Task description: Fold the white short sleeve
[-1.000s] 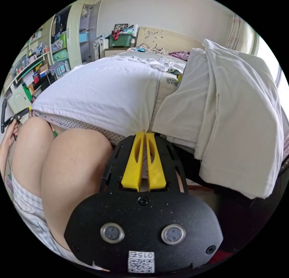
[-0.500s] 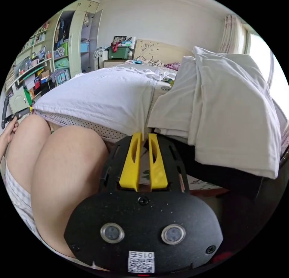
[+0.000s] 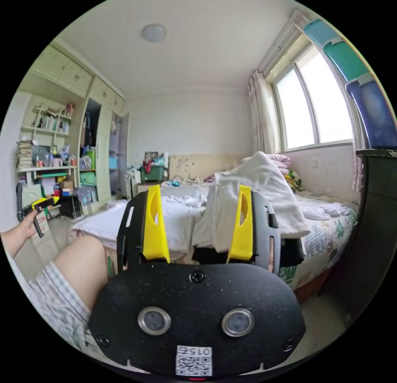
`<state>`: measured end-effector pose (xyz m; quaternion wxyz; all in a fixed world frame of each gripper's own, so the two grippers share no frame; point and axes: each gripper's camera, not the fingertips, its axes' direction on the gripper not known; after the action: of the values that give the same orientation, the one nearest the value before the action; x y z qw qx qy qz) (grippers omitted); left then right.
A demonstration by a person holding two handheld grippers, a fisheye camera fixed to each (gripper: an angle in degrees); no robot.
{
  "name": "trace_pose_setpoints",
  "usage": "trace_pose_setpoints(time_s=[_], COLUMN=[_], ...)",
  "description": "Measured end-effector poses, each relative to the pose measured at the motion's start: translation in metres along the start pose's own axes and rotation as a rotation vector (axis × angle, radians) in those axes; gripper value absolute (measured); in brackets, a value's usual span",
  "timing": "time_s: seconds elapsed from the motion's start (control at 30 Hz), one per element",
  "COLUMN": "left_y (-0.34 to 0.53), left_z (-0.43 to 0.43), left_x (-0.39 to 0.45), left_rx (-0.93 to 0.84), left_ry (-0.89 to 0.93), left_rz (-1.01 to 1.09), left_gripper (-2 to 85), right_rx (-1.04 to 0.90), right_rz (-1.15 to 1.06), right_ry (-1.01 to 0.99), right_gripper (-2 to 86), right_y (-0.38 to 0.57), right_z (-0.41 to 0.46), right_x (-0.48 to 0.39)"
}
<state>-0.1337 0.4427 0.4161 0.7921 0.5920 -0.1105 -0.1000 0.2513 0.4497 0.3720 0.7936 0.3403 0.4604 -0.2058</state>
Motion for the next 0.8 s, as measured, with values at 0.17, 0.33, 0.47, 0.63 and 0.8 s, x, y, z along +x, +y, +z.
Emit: trace_pose_setpoints(time_s=[0.17, 0.33, 0.47, 0.63, 0.8], left_y=[-0.016, -0.022, -0.021, -0.019, -0.031], left_z=[-0.064, -0.065, -0.03, 0.068, 0.186], left_x=[0.03, 0.076, 0.109, 0.179, 0.259], left_rx=[0.265, 0.325, 0.28, 0.125, 0.005], left_ry=[0.072, 0.136, 0.181, 0.111, 0.229], left_rz=[0.048, 0.145, 0.215, 0.357, 0.422], left_gripper=[33.4, 34.2, 31.4, 15.8, 8.4], right_rx=[0.102, 0.108, 0.045, -0.132, -0.574], right_rz=[-0.03, -0.065, -0.094, -0.152, 0.016], right_ry=[-0.127, -0.233, -0.234, -0.049, -0.094], right_gripper=[30.4, 31.5, 28.2, 11.5, 6.2], right_y=[-0.05, -0.079, -0.088, -0.104, -0.119], right_z=[0.009, 0.06, 0.121, 0.262, 0.447], right_x=[-0.013, -0.027, -0.03, -0.026, 0.003])
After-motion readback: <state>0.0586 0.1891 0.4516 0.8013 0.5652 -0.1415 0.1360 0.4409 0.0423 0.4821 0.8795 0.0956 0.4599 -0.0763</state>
